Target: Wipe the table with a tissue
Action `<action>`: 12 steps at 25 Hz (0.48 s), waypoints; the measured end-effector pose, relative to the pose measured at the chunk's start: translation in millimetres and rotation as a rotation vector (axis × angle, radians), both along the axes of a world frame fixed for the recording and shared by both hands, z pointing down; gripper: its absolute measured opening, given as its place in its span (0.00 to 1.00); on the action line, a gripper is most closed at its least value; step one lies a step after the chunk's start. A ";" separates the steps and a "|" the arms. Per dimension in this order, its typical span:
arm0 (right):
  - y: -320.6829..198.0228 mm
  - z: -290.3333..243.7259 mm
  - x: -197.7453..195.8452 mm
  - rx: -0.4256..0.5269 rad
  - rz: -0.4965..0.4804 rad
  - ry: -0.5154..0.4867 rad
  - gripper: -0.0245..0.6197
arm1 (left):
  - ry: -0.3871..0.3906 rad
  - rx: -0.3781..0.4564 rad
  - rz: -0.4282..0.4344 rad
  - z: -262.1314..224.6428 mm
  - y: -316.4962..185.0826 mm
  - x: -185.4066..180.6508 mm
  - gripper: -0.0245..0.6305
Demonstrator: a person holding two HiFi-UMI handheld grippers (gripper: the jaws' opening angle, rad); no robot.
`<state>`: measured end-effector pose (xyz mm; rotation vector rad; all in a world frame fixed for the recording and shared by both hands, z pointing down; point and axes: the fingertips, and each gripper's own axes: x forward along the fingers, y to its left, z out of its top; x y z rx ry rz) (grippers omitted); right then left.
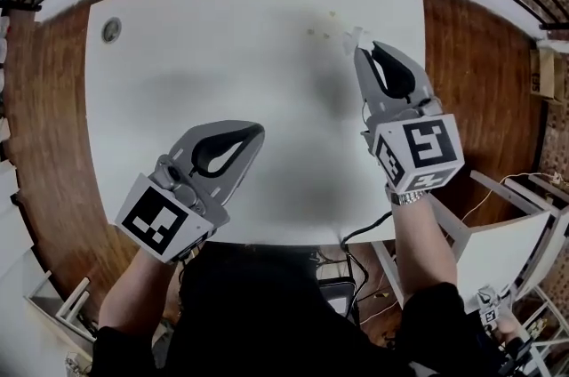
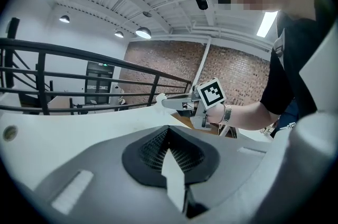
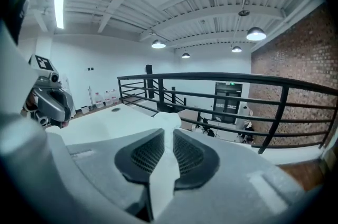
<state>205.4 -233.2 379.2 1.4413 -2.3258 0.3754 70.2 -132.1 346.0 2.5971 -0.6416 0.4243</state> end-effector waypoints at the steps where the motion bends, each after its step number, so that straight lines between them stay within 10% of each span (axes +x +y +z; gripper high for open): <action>1: -4.5 4.3 2.0 -0.003 0.004 0.005 0.10 | -0.002 -0.005 -0.003 3.0 -3.6 1.8 0.06; 12: -54.4 60.1 8.1 -0.052 -0.001 0.073 0.10 | -0.027 -0.049 -0.029 40.4 -36.9 8.2 0.06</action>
